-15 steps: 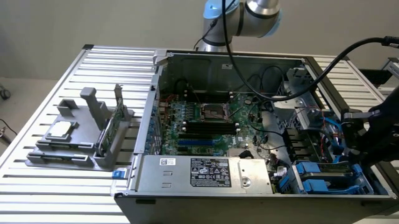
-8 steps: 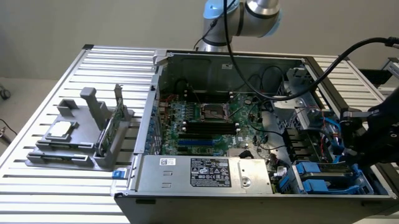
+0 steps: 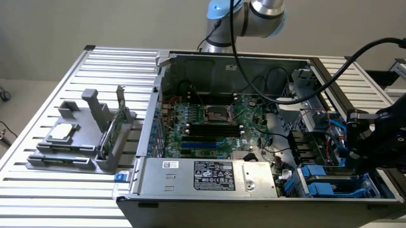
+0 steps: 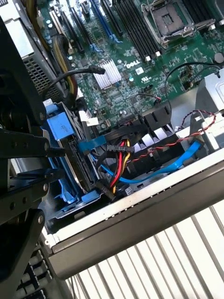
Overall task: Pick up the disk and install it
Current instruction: 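Insert the first disk wire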
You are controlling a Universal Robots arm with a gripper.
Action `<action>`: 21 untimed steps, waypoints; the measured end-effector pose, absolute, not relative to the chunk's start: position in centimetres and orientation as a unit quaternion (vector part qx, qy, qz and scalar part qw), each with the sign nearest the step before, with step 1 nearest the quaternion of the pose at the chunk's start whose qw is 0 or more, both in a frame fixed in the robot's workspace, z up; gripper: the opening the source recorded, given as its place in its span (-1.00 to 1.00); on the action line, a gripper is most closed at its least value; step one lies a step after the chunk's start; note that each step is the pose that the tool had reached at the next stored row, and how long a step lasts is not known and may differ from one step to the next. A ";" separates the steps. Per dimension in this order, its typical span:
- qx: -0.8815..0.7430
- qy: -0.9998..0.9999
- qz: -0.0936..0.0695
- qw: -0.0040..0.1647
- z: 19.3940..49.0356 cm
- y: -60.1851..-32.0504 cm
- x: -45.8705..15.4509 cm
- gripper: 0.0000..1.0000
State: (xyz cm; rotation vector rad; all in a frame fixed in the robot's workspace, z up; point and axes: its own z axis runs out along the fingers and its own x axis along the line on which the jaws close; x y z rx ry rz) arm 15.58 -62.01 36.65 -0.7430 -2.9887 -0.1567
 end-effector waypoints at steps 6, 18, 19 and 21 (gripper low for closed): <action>-0.282 -0.957 -0.063 0.029 36.3 -62.0 15.6 -0.51; -0.362 -0.929 -0.075 0.027 36.2 -62.0 15.6 -0.51; -0.368 -0.926 -0.077 0.027 36.2 -62.0 15.6 -0.51; -0.380 -0.921 -0.079 0.027 36.2 -62.0 15.6 -0.51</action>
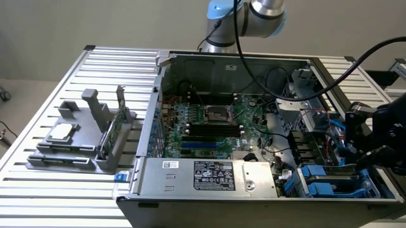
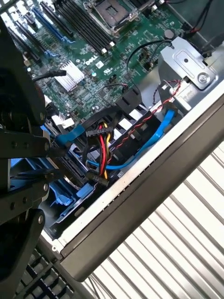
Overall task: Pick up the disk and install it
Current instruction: 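Insert the first disk wire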
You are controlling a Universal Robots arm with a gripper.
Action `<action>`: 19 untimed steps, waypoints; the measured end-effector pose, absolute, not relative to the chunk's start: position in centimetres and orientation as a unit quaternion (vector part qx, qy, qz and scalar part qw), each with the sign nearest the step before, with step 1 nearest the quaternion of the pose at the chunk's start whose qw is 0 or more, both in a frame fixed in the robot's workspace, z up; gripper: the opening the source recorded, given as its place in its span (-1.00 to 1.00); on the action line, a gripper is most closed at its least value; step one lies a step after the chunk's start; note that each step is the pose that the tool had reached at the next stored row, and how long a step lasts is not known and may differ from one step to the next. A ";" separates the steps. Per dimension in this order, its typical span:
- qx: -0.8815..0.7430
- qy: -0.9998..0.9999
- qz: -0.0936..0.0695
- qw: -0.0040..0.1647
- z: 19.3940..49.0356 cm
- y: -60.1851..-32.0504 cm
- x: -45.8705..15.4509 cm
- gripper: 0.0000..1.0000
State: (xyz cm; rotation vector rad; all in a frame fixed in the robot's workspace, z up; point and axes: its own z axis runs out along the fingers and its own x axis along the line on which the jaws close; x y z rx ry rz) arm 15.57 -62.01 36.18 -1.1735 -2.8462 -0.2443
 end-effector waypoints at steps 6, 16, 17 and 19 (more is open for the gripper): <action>-0.414 -0.906 -0.087 0.026 36.2 -62.0 15.6 -0.51; -0.460 -0.882 -0.097 0.026 35.2 -62.0 15.6 -0.51; -0.461 -0.882 -0.098 0.028 35.2 -62.0 15.6 -0.51; -0.462 -0.881 -0.098 0.033 35.1 -62.0 15.6 -0.51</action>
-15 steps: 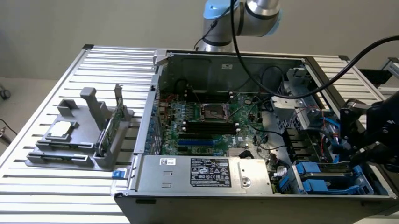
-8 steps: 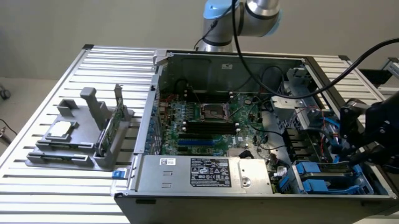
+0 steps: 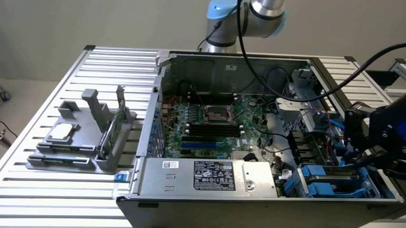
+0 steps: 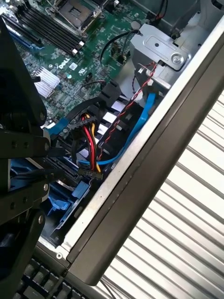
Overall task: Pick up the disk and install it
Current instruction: 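Insert the first disk wire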
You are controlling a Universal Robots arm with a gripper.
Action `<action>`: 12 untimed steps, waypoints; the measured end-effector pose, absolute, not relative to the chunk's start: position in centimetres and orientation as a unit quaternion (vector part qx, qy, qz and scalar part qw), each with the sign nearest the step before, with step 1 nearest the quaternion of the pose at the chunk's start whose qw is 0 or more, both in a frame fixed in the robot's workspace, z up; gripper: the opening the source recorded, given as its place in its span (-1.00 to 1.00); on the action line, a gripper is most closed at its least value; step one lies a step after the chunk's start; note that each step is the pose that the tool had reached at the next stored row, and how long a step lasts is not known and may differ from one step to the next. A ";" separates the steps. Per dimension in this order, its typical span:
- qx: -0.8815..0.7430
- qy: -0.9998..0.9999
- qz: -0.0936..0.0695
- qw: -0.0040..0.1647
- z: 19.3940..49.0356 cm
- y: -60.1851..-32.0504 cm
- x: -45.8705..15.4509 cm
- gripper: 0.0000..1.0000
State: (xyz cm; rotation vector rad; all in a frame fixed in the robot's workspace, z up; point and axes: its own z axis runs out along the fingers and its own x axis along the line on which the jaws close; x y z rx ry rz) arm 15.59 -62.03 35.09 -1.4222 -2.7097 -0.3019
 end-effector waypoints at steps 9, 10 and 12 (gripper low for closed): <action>-0.463 -0.878 -0.115 0.048 34.7 -62.1 16.7 -0.51; -0.463 -0.878 -0.116 0.049 34.6 -62.1 16.8 -0.51; -0.463 -0.877 -0.117 0.050 34.5 -62.3 16.9 -0.51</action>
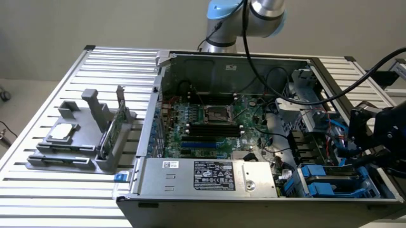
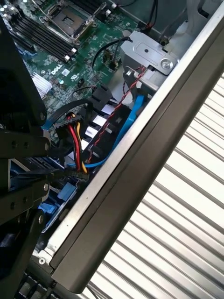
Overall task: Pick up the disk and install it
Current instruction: 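Insert the first disk wire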
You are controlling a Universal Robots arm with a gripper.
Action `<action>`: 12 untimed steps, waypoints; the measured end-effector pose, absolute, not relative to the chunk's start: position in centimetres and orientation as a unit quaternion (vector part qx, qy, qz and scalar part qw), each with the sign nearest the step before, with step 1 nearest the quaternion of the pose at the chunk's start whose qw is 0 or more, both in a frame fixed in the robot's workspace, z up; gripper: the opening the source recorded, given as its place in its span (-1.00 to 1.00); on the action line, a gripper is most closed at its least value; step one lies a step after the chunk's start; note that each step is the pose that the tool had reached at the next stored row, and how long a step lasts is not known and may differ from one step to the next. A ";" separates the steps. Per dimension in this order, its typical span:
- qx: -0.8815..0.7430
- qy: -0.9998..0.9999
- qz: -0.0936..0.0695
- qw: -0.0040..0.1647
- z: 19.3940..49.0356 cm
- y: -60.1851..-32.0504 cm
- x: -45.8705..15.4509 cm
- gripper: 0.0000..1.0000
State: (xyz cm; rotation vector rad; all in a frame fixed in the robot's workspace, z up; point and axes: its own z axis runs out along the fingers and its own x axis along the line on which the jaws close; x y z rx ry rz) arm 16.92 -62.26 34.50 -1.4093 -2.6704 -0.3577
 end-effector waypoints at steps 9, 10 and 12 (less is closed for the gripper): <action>-0.464 -0.876 -0.117 0.058 34.0 -63.0 17.5 -0.51; -0.465 -0.876 -0.117 0.060 33.9 -63.0 17.5 -0.51; -0.466 -0.875 -0.118 0.063 33.8 -63.0 17.5 -0.51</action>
